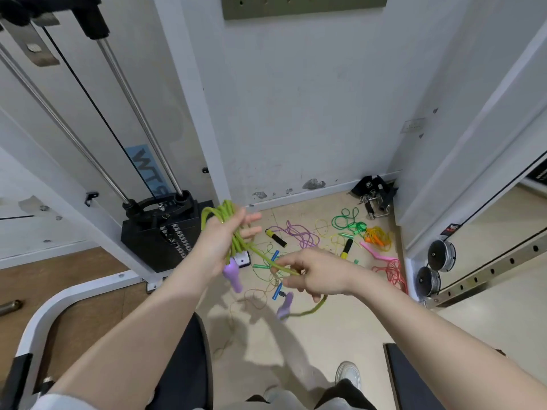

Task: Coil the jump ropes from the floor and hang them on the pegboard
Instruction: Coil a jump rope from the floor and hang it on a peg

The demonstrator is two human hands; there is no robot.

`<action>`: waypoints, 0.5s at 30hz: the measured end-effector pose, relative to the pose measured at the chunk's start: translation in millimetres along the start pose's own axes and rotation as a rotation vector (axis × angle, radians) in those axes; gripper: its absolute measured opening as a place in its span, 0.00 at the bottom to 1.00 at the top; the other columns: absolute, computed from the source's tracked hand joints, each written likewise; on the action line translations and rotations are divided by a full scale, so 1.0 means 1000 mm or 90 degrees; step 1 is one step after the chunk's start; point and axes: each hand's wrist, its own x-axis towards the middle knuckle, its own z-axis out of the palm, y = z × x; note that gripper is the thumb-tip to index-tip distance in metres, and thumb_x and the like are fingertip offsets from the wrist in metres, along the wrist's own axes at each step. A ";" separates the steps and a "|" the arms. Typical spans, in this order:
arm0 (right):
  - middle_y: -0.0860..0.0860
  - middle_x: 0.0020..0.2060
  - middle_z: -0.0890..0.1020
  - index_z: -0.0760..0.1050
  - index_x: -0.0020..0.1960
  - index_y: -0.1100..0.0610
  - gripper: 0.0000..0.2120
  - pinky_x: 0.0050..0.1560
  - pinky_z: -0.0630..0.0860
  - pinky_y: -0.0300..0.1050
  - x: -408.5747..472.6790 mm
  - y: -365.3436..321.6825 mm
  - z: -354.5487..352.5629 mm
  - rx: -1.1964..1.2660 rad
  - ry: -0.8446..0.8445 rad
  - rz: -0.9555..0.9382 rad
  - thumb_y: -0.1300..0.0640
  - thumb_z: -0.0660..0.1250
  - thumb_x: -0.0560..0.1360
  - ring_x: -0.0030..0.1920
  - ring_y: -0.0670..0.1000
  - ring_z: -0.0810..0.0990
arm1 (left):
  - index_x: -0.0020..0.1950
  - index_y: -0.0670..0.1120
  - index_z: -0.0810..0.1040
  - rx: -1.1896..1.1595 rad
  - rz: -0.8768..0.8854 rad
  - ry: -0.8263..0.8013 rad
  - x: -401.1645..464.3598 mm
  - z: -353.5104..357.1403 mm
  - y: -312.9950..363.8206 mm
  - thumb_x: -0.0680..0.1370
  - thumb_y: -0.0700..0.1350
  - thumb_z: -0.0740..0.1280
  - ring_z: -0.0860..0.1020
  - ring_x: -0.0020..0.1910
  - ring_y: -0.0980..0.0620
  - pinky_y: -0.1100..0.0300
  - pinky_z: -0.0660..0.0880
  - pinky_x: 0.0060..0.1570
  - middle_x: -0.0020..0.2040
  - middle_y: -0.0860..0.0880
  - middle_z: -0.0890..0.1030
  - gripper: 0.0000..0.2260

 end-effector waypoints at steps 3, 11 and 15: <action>0.54 0.36 0.78 0.75 0.55 0.55 0.08 0.35 0.76 0.43 0.002 -0.018 -0.008 -0.139 -0.045 -0.027 0.58 0.63 0.77 0.18 0.42 0.73 | 0.48 0.46 0.76 0.295 0.038 -0.117 -0.020 0.012 -0.010 0.80 0.44 0.60 0.80 0.32 0.64 0.66 0.75 0.39 0.48 0.46 0.82 0.06; 0.47 0.27 0.70 0.70 0.35 0.54 0.15 0.31 0.62 0.37 0.003 -0.021 -0.041 -0.095 0.305 -0.144 0.53 0.77 0.64 0.28 0.45 0.65 | 0.41 0.37 0.76 0.226 -0.081 -0.286 -0.030 0.017 -0.009 0.75 0.65 0.45 0.65 0.20 0.51 0.60 0.68 0.30 0.19 0.48 0.70 0.34; 0.52 0.26 0.66 0.67 0.35 0.56 0.15 0.25 0.59 0.33 0.003 -0.019 -0.041 0.159 0.212 -0.192 0.61 0.74 0.68 0.24 0.42 0.61 | 0.37 0.44 0.76 -0.020 -0.172 -0.495 -0.032 0.011 0.001 0.72 0.66 0.61 0.61 0.16 0.55 0.63 0.72 0.31 0.17 0.52 0.64 0.25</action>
